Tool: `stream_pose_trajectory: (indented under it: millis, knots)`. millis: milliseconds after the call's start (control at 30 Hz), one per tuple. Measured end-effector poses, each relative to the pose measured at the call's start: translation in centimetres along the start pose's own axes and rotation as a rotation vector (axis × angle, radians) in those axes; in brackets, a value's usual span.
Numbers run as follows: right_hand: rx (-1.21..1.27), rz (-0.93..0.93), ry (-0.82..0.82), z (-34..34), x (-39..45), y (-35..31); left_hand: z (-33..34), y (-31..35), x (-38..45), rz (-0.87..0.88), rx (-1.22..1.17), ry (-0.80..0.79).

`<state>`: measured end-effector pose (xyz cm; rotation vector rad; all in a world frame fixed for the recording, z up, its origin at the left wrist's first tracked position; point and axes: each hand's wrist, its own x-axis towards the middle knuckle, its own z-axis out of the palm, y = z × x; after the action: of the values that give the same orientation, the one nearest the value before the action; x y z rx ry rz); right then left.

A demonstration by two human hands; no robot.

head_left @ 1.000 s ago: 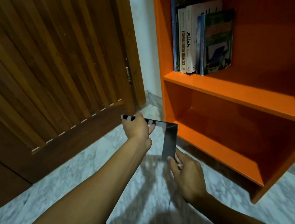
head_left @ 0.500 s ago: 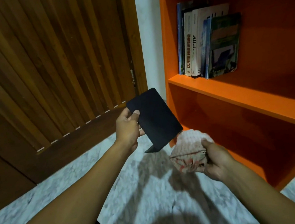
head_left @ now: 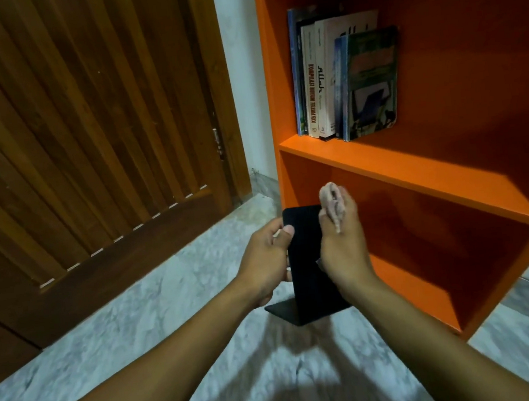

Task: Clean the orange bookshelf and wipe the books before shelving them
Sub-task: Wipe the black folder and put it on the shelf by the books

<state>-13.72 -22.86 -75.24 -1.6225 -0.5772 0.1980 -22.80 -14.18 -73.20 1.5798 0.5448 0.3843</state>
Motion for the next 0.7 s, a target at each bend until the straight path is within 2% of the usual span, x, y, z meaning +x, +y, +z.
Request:
stream_pose_trajectory:
  millis: [67, 267, 433, 700]
  knots:
    - [-0.159, -0.147, -0.132, 0.6, -0.6, 0.8, 0.5, 0.0, 0.2, -0.001, -0.043, 0.021]
    - [-0.422, -0.555, -0.463, 0.4, -1.9, 3.9, -2.4, 0.1, 2.3, -0.083, -0.268, 0.223]
    - [-0.457, -0.622, -0.659, 0.0, -2.8, 4.7, -4.2, -0.6, 3.0, -0.156, -0.208, 0.317]
    - [-0.499, -0.529, -0.705, -0.9, -4.8, 5.7, -6.7, 0.0, 3.7, -0.173, -0.181, 0.478]
